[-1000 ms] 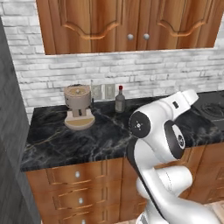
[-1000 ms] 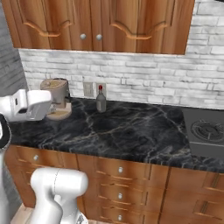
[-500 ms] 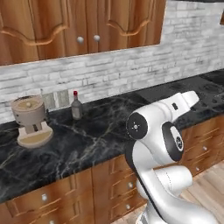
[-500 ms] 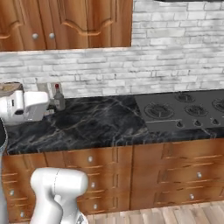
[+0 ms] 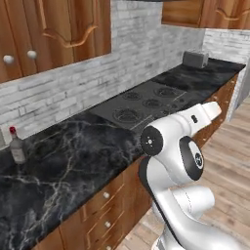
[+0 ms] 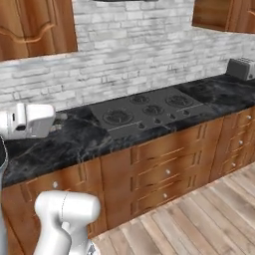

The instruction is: Close all open cabinet doors.

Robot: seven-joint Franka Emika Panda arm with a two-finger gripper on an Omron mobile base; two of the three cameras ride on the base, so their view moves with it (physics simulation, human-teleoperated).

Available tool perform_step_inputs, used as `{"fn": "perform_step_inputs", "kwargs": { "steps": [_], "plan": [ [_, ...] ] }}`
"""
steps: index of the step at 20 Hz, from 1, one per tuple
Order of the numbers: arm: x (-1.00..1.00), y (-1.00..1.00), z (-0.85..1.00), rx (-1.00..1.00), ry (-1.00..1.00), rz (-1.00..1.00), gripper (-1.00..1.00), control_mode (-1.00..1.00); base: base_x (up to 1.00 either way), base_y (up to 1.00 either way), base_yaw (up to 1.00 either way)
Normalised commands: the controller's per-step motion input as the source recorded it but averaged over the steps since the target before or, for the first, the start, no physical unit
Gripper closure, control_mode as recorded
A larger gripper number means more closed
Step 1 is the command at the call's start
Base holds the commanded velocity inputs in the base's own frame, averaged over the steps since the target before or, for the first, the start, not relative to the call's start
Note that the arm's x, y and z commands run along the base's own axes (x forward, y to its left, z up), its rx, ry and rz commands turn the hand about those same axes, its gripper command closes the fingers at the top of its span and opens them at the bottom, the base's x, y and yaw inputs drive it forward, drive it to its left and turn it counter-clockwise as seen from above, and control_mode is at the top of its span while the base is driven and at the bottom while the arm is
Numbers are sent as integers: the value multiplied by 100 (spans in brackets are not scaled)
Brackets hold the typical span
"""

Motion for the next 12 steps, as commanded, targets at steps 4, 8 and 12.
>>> {"fn": "perform_step_inputs", "kwargs": {
  "steps": [4,8,12],
  "plan": [
    [0,0,0,0,0,0,-100,100,31,-57,-55],
    [0,0,0,0,0,0,-100,100,45,-48,-53],
    [0,0,0,0,0,0,-100,100,61,-41,-49]
  ]
}}
